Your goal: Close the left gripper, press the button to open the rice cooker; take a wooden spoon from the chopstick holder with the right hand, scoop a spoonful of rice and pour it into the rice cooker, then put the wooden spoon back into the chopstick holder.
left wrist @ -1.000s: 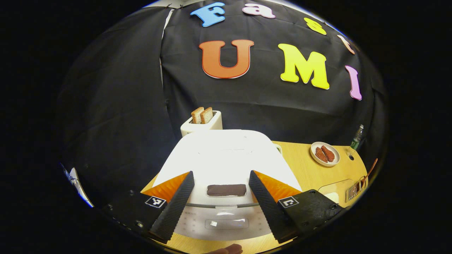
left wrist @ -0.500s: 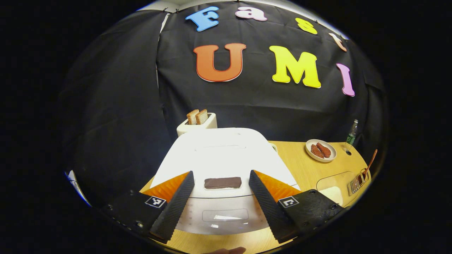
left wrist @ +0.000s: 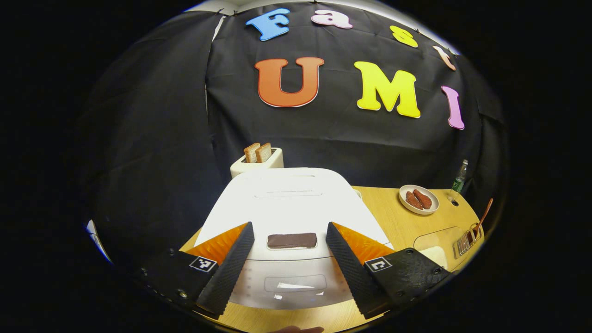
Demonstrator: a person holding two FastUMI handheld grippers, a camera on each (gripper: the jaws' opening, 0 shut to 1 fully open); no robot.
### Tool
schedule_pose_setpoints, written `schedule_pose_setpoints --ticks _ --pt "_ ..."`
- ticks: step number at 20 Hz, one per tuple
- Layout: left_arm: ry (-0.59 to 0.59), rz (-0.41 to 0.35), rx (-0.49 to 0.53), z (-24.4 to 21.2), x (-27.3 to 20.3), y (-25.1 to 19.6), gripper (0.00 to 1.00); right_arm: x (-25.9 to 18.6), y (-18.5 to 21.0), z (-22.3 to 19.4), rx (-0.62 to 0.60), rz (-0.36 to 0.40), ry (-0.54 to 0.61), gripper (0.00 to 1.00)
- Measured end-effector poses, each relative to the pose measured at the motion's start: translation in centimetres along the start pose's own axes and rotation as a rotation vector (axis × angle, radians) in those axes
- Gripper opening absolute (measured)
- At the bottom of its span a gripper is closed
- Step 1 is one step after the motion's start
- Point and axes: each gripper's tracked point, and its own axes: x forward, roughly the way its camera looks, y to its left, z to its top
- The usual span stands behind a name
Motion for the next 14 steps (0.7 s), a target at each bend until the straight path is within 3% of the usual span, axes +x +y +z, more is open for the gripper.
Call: schedule_pose_setpoints --ticks 2,6,9,11,14 --pt "-0.012 -0.029 0.011 0.1 -0.5 -0.3 1.0 0.7 -0.6 0.4 0.006 -0.015 0.001 0.94" --pt "-0.036 -0.084 -0.072 0.8 -2.1 -1.2 0.97 2.2 -1.8 1.9 -0.009 -0.05 -0.007 0.96" --pt "-0.078 -0.12 -0.067 2.4 -5.2 -2.4 0.94 2.7 -2.6 3.1 -0.01 -0.075 -0.016 0.99" --pt "-0.126 -0.138 -0.064 4.2 -7.7 -3.2 0.94 3.1 -2.6 3.5 -0.011 -0.078 -0.01 0.94" --pt "-0.211 -0.099 -0.026 6.5 -11.6 -2.5 0.94 3.2 -2.3 4.4 -0.014 -0.082 -0.015 0.96"
